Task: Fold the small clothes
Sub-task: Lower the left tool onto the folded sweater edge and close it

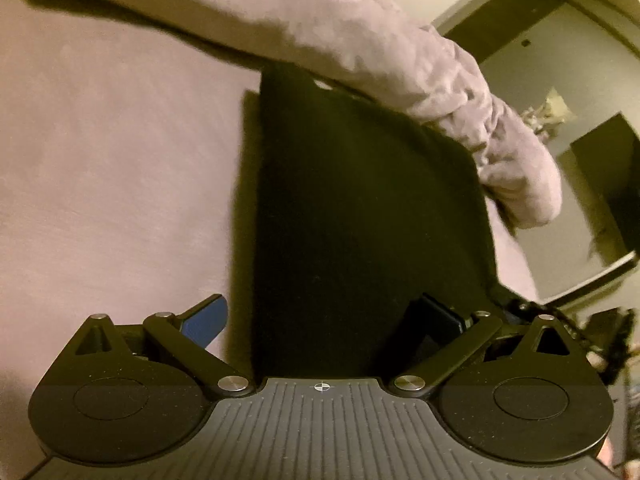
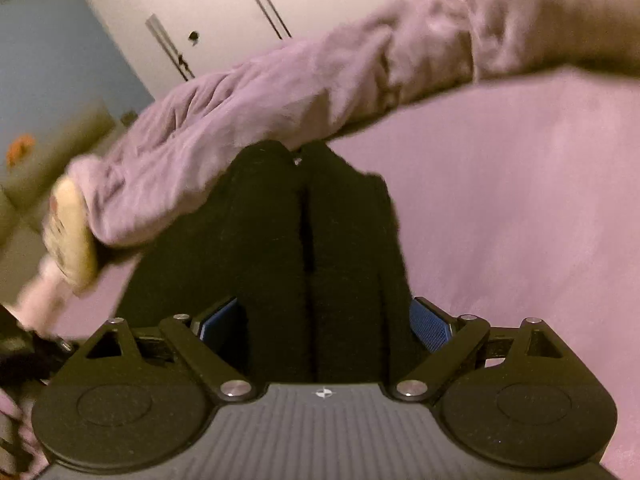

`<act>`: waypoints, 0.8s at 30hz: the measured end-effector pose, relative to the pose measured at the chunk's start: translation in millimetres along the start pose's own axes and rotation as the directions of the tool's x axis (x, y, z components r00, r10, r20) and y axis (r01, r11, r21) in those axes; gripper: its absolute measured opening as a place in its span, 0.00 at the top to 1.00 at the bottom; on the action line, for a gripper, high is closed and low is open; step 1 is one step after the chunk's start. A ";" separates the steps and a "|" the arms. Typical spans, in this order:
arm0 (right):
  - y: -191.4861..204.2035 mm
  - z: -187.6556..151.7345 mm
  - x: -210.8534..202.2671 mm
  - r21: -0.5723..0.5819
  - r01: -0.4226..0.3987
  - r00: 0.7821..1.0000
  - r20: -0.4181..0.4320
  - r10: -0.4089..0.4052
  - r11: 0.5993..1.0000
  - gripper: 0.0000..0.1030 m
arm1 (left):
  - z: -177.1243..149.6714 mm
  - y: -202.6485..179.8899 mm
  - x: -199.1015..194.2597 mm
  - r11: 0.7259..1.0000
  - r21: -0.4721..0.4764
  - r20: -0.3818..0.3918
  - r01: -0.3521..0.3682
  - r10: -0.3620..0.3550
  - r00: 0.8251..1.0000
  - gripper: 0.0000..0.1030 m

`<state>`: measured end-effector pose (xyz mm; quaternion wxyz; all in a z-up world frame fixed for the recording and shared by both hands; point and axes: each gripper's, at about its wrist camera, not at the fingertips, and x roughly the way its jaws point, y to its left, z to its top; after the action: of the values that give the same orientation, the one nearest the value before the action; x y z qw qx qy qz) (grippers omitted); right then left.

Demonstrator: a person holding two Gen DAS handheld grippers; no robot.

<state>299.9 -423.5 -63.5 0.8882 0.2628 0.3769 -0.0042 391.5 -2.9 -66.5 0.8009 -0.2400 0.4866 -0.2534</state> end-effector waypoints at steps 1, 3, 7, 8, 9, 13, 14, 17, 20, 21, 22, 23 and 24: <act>-6.8 0.5 4.8 0.044 -0.030 0.999 -0.016 0.031 0.999 0.11 | 2.2 1.5 3.3 1.000 -0.015 -0.006 0.005 -0.005 1.000 0.00; -15.9 1.6 11.3 0.093 -0.079 0.996 -0.033 0.083 0.992 0.12 | 4.5 1.0 9.8 0.999 -0.037 -0.003 0.015 -0.015 1.000 0.00; -32.8 6.4 19.1 0.156 -0.171 0.982 -0.055 0.182 0.973 0.22 | 14.8 4.2 23.8 0.997 -0.070 -0.014 0.039 -0.040 0.999 0.09; -38.0 8.4 20.8 0.178 -0.192 0.977 -0.053 0.204 0.965 0.27 | 16.7 4.6 25.5 0.997 -0.072 -0.012 0.040 -0.041 0.999 0.10; -44.7 9.8 21.9 0.211 -0.212 0.973 -0.046 0.226 0.954 0.37 | 18.6 5.3 27.2 0.997 -0.072 -0.008 0.039 -0.040 0.999 0.11; -49.5 11.8 37.0 0.251 -0.260 0.957 -0.060 0.283 0.932 0.38 | 22.7 3.8 35.8 0.997 -0.066 -0.004 0.042 -0.042 0.999 0.14; -48.0 11.8 40.8 0.252 -0.268 0.954 -0.063 0.292 0.930 0.37 | 23.0 4.4 37.0 0.997 -0.066 -0.003 0.045 -0.046 0.999 0.15; -48.1 13.7 49.2 0.281 -0.311 0.937 -0.068 0.341 0.908 0.37 | 24.8 6.0 39.9 0.996 -0.073 0.000 0.051 -0.051 0.999 0.17; -44.6 15.0 52.9 0.278 -0.319 0.933 -0.073 0.352 0.906 0.36 | 25.0 3.8 39.8 0.997 -0.063 0.006 0.043 -0.043 0.999 0.21; -43.8 14.9 53.1 0.281 -0.319 0.933 -0.073 0.351 0.905 0.36 | 25.0 2.3 39.1 0.998 -0.055 0.010 0.041 -0.040 0.999 0.22; -40.7 14.1 52.7 0.270 -0.315 0.936 -0.072 0.346 0.910 0.41 | 24.7 0.8 37.9 0.998 -0.046 0.016 0.035 -0.035 0.999 0.25; -37.3 12.9 53.0 0.253 -0.308 0.940 -0.069 0.335 0.917 0.45 | 24.3 -0.8 36.3 0.999 -0.036 0.022 0.031 -0.030 0.999 0.29; -34.1 12.2 51.0 0.232 -0.299 0.945 -0.064 0.322 0.926 0.49 | 24.1 -3.0 34.3 0.999 -0.021 0.028 0.027 -0.027 0.999 0.31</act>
<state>337.5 -448.9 -106.5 0.8230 0.4152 0.3721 0.1084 426.3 -23.8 -77.2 0.8016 -0.2585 0.4746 -0.2558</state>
